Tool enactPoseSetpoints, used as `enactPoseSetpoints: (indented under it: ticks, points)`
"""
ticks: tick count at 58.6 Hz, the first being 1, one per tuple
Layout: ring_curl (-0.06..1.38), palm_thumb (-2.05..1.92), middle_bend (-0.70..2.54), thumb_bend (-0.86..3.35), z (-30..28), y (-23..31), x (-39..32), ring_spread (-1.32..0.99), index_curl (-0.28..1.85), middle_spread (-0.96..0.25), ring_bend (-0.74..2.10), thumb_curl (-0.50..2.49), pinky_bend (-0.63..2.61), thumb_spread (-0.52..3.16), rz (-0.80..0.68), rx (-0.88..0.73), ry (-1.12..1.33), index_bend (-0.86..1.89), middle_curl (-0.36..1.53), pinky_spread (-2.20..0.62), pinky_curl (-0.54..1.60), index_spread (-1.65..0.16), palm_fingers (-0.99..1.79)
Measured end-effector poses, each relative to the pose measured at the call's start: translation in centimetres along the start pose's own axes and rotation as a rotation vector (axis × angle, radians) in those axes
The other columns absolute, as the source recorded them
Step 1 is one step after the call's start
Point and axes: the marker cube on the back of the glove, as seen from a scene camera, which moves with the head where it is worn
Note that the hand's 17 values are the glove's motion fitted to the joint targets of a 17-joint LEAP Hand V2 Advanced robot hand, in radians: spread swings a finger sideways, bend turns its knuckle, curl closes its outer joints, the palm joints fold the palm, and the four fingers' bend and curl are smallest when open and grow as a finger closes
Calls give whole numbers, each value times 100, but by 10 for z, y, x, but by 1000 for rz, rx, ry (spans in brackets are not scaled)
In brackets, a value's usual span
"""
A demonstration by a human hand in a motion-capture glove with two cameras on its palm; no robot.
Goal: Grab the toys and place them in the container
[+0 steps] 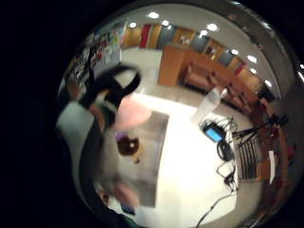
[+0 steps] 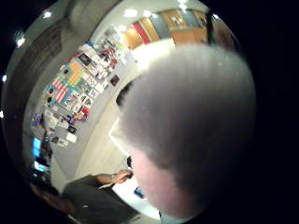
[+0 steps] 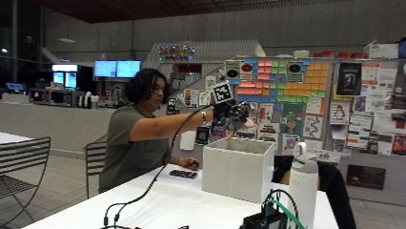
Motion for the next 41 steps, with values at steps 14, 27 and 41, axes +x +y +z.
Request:
enactPoseSetpoints:
  ticks: [14, 27, 41]
  points:
    - [44, -7, 47, -8, -8, 18, 24, -32, 92, -28, 108, 57, 106, 105, 5, 3, -16, 10, 73, -9, 40, -46, -2]
    - [37, -10, 36, -8, -25, 90, 63, -27, 74, -21, 93, 43, 104, 102, -127, -100, 92, 14, 63, -2, 37, -44, -7]
    - [35, -9, 33, -8, -11, 189, 104, -25, 61, -19, 89, 34, 96, 102, -46, -177, 129, 14, 57, 0, 34, -42, -1]
